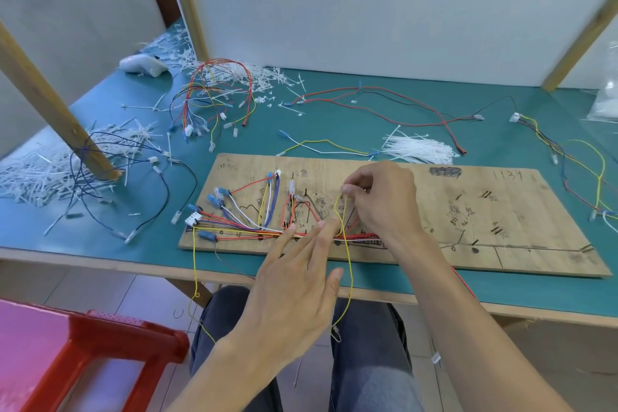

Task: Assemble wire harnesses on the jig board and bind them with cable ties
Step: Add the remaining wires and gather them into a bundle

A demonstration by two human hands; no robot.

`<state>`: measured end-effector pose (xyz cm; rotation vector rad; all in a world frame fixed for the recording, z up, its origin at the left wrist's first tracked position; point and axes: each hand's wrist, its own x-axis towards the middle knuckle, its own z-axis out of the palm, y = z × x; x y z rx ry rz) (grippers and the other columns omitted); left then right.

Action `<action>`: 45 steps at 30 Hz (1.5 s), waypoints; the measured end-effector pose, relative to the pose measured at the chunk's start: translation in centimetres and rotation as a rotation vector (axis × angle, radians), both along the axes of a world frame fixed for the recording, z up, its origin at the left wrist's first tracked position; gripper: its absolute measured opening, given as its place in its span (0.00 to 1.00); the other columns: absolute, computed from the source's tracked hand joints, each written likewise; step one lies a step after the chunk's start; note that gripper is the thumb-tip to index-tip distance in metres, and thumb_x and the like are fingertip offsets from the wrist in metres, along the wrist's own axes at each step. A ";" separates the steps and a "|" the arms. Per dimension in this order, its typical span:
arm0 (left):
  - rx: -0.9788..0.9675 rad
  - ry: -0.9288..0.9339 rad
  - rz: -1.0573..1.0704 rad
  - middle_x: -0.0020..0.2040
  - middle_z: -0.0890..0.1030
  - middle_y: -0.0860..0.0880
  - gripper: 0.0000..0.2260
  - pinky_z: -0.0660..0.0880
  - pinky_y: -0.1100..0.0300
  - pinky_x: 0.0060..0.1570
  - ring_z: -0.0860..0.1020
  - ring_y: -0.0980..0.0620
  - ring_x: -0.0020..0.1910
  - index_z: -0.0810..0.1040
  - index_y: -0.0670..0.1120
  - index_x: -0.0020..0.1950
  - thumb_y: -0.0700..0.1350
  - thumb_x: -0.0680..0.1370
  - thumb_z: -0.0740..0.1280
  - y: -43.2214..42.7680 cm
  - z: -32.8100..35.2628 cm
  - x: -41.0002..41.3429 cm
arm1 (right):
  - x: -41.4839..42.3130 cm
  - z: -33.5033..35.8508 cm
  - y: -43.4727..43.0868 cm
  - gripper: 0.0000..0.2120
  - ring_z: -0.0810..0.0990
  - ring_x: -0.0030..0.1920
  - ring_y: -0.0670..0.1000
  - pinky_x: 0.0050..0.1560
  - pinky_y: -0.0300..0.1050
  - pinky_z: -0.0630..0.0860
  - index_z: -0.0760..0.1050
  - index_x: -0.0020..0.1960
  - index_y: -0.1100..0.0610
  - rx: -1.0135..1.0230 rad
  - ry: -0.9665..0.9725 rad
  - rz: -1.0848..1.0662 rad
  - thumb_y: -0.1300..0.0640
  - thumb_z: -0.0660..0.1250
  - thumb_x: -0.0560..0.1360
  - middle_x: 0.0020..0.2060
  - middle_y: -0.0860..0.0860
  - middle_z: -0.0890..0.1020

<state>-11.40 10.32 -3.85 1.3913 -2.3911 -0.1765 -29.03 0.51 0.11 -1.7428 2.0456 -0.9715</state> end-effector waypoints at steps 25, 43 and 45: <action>-0.022 0.029 0.216 0.51 0.86 0.49 0.07 0.79 0.46 0.53 0.82 0.42 0.52 0.84 0.51 0.57 0.49 0.83 0.67 -12.0 5.3 -3.4 | 1.5 -2.7 1.7 0.04 0.79 0.36 0.43 0.42 0.33 0.68 0.88 0.46 0.51 -0.212 -0.156 -0.132 0.54 0.74 0.78 0.38 0.43 0.87; 0.109 0.125 0.088 0.38 0.86 0.50 0.11 0.80 0.50 0.45 0.82 0.46 0.41 0.88 0.53 0.49 0.41 0.74 0.69 -7.3 5.1 -1.6 | 1.5 -2.0 1.9 0.13 0.81 0.45 0.50 0.45 0.45 0.77 0.87 0.45 0.47 -0.099 -0.040 0.000 0.62 0.68 0.73 0.45 0.41 0.87; 0.106 0.144 0.081 0.35 0.83 0.52 0.11 0.80 0.51 0.42 0.80 0.47 0.37 0.88 0.55 0.49 0.42 0.75 0.69 -6.3 5.0 -1.2 | 1.6 -2.1 1.9 0.12 0.80 0.45 0.50 0.43 0.46 0.78 0.86 0.40 0.47 -0.101 -0.039 0.000 0.62 0.67 0.70 0.44 0.40 0.86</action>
